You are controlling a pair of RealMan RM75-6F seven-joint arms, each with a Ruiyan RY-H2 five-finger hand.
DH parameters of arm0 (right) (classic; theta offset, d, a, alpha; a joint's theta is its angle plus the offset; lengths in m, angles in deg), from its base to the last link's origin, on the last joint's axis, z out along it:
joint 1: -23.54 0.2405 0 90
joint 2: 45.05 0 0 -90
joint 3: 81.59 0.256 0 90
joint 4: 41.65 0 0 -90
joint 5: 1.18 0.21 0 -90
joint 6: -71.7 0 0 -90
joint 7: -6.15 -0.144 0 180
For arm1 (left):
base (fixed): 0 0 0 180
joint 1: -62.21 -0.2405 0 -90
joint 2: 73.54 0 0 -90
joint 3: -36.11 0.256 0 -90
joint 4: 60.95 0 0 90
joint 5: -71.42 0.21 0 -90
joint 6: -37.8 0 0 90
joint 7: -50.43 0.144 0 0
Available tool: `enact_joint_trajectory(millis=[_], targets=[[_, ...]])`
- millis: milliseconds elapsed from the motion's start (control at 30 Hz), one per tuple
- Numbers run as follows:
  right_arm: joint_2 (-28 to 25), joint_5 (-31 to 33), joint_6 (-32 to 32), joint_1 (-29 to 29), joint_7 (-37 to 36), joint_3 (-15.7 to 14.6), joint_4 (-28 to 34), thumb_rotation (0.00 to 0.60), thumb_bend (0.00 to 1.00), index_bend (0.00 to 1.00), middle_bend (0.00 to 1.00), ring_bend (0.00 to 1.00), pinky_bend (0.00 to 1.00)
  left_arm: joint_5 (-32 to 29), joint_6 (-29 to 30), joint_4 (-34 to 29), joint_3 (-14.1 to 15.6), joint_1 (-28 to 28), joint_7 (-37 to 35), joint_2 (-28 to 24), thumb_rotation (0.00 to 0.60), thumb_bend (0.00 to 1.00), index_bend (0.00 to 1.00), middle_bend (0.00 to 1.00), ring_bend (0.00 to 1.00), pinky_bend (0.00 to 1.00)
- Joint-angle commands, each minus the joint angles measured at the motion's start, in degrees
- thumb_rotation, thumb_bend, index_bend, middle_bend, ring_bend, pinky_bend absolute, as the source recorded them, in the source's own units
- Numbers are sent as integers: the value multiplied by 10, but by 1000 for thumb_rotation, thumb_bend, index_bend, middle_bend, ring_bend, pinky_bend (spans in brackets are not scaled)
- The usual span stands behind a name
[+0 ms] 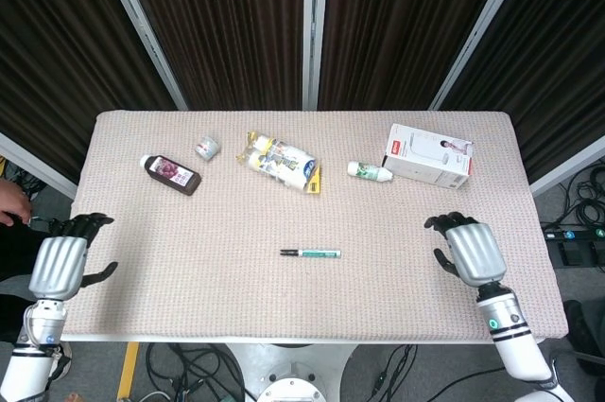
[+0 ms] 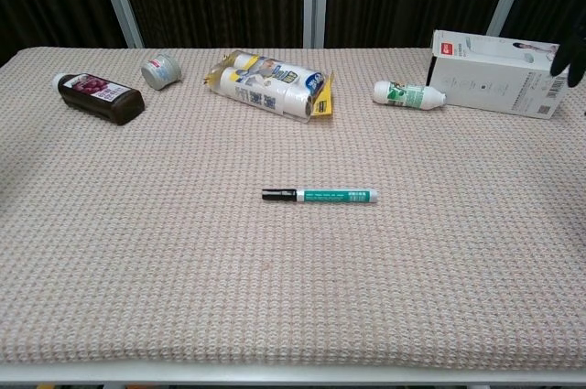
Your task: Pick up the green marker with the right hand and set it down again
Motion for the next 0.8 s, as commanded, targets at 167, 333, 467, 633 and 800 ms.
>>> enact_joint_trajectory(millis=[167,333,467,633,800], targets=[[65,79,-93,86,99,17,27,600,227,504,554,687,807,-10,-11,7,-1,4,-3,3,600,176,247,228,189,251],[107,164,-120,126,178,12,33,600,228,467,545,864,958,-11,-16,14,3,4,-13,0,600,176,247,228,189,252],[148,203,-111,150,232,3,17,600,227,442,470,865,958,-9,-18,18,7,2,-21,-3,600,176,247,229,188,252],[209,232,-82,165,254,0,-22,600,223,464,465,865,958,-6,-23,29,13,1,-33,-3,600,176,247,228,188,252],[254,249,-61,179,271,1,-56,600,218,469,451,862,959,-3,-26,37,16,1,-43,-3,600,176,247,228,189,252]])
